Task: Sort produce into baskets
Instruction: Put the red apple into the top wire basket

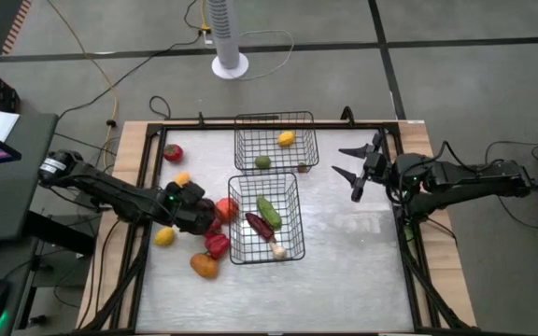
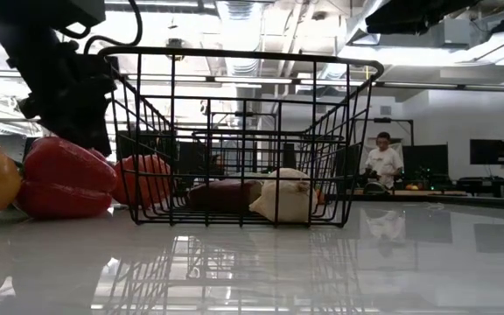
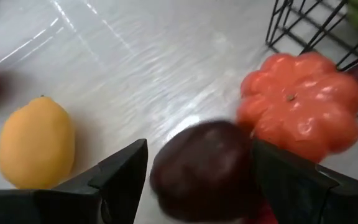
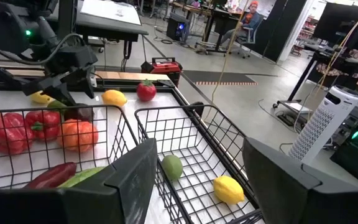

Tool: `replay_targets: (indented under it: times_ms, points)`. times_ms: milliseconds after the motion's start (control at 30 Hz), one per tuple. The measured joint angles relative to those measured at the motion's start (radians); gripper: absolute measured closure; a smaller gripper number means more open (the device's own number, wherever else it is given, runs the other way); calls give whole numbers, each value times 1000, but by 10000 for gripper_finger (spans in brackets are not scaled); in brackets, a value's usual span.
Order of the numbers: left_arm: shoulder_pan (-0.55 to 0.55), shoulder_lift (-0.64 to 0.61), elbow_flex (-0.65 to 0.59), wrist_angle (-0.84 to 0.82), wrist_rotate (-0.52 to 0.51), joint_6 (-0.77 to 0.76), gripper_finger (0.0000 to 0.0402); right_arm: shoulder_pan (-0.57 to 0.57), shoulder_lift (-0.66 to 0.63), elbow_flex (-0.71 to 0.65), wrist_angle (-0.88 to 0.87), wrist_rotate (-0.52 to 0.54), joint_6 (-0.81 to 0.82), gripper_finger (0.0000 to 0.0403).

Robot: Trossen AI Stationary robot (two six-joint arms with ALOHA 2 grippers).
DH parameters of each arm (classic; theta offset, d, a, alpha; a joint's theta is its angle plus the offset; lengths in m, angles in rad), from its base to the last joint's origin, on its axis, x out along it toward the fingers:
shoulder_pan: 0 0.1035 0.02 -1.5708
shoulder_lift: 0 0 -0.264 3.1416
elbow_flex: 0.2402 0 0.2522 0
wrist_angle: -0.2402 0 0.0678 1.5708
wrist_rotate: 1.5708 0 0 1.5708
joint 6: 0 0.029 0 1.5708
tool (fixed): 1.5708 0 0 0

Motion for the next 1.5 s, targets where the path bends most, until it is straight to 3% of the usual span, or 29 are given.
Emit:
replay_targets:
  times_ms: [633,867,1067,1233,1500]
  points:
    - [23,4,-2,7,38,10,53,0,1,0,0,0,0,138]
    - [48,7,-106,96,48,-5,51,0,1,0,0,0,0,138]
    - [57,5,-147,152,51,-16,55,0,1,0,0,0,0,138]
    - [57,6,-138,146,59,3,87,0,1,0,0,0,0,138]
    - [57,8,-44,102,64,94,123,0,1,0,0,0,0,138]
